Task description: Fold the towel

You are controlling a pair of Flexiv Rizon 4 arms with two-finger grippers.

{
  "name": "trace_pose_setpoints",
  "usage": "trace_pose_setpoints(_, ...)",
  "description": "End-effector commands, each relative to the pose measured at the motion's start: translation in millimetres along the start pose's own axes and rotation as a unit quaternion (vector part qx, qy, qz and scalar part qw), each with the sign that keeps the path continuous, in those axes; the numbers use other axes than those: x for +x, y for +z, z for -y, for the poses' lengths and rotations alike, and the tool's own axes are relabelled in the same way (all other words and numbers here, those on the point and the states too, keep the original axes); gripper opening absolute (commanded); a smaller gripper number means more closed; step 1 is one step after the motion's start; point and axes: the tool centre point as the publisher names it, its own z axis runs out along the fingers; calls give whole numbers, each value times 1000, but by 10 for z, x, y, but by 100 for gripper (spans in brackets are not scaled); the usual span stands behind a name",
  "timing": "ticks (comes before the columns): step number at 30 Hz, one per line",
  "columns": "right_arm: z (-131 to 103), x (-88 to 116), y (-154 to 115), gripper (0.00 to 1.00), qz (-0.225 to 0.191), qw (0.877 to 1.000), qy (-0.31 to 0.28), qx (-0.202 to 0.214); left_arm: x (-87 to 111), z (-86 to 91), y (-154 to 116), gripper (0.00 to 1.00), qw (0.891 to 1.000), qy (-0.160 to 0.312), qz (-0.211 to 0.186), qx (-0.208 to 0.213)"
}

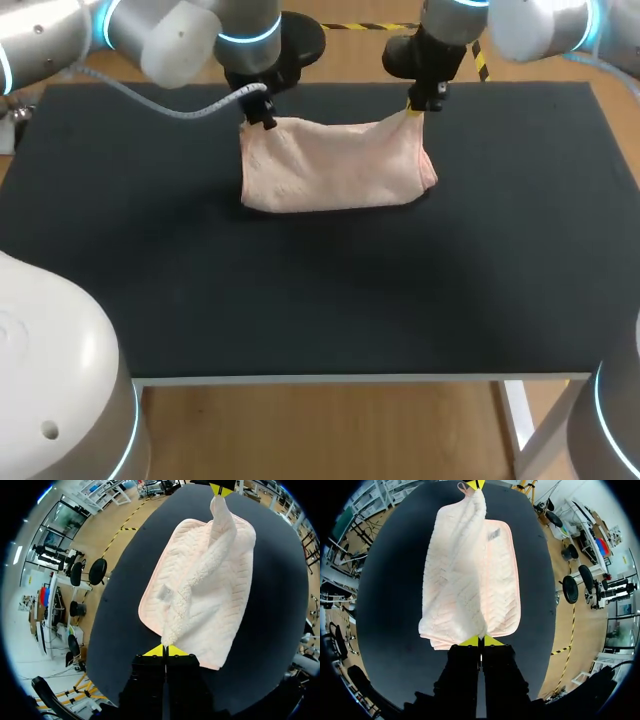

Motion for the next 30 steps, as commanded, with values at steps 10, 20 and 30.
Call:
trace_pose_setpoints(10,50,-138,229,0,17,999,40,9,-66,125,299,0,1000,-14,2,-11)
trace_pose_setpoints(20,86,-99,97,100,42,998,51,1,-99,104,128,100,999,-3,17,42)
trace_pose_setpoints(30,124,-42,-130,100,71,996,58,3,-106,-124,-313,100,979,74,-22,191)
